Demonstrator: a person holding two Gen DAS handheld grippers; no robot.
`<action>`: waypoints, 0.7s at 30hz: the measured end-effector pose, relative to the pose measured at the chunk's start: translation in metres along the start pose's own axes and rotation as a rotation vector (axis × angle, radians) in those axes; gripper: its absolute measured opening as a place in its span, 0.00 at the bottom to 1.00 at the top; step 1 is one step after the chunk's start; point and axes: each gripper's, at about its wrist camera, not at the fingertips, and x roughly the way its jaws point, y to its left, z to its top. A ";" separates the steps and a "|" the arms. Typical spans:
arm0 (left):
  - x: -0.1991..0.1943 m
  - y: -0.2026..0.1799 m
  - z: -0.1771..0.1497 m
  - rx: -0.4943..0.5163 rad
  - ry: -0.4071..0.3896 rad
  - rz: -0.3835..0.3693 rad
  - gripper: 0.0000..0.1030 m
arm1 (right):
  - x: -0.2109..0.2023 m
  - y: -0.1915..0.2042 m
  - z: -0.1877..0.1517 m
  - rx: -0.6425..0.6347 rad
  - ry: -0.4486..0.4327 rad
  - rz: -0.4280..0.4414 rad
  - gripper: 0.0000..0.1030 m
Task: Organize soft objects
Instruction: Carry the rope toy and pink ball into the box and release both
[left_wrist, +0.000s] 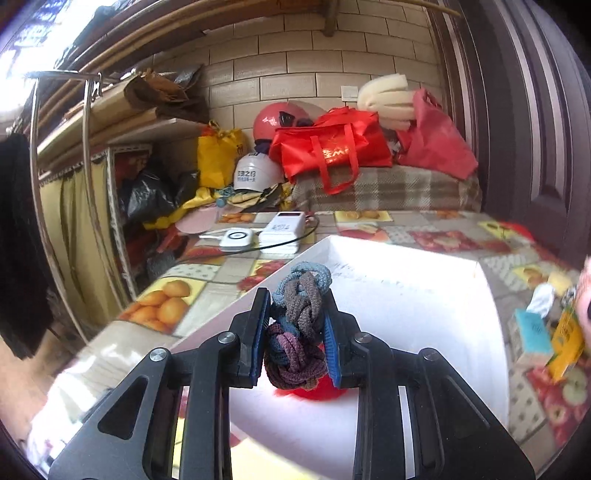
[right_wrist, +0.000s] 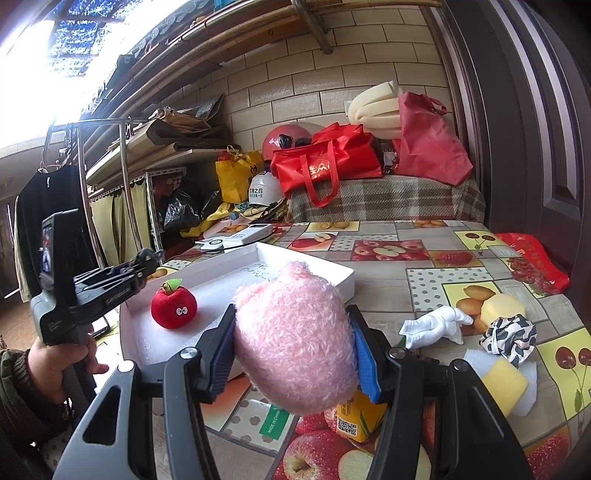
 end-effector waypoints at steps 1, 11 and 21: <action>-0.004 0.012 -0.004 -0.016 0.028 0.005 0.26 | -0.001 0.000 0.000 0.001 0.000 0.001 0.54; -0.021 0.018 -0.016 -0.033 0.064 -0.024 0.25 | -0.002 0.005 0.002 -0.018 -0.003 0.020 0.54; -0.011 -0.028 -0.009 0.086 0.069 -0.093 0.25 | 0.007 0.017 0.002 -0.054 0.016 0.024 0.54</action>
